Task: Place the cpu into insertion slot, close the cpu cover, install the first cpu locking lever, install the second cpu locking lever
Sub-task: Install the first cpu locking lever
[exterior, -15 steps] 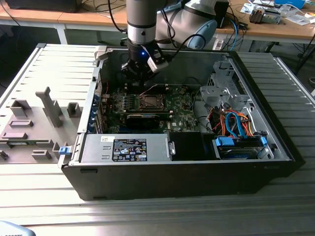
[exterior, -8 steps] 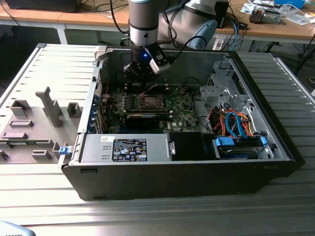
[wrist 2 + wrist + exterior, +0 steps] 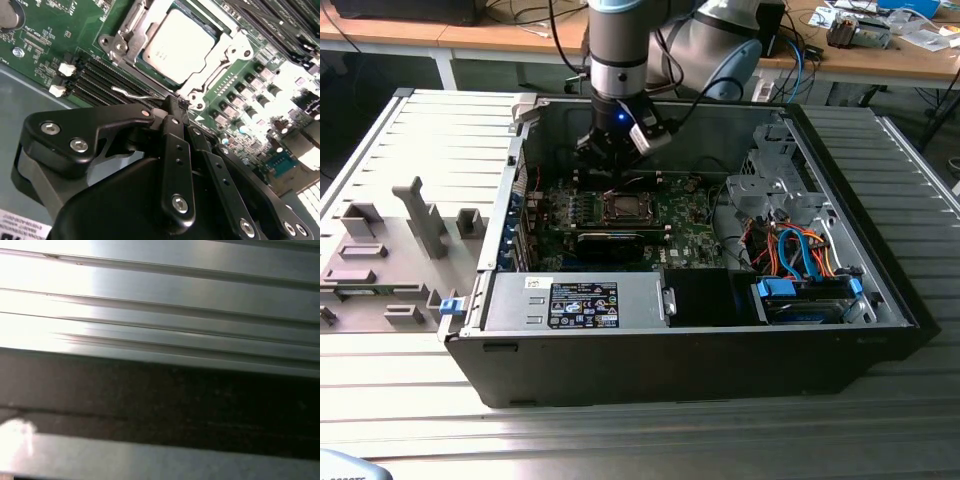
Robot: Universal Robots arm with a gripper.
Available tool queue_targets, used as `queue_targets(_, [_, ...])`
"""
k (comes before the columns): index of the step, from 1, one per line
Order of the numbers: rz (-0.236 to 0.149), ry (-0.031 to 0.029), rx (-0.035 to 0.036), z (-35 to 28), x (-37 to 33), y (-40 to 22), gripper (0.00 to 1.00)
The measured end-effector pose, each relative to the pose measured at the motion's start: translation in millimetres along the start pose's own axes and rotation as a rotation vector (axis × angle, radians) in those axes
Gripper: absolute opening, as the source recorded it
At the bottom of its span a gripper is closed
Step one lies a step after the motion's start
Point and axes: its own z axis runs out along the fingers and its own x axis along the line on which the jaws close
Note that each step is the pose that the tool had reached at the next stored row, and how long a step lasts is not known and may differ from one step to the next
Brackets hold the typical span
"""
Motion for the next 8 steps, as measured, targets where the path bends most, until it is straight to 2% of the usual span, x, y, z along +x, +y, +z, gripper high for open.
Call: queue_targets(8, [0.0,0.0016,-0.0001,7.2,-11.6,-1.2,0.11])
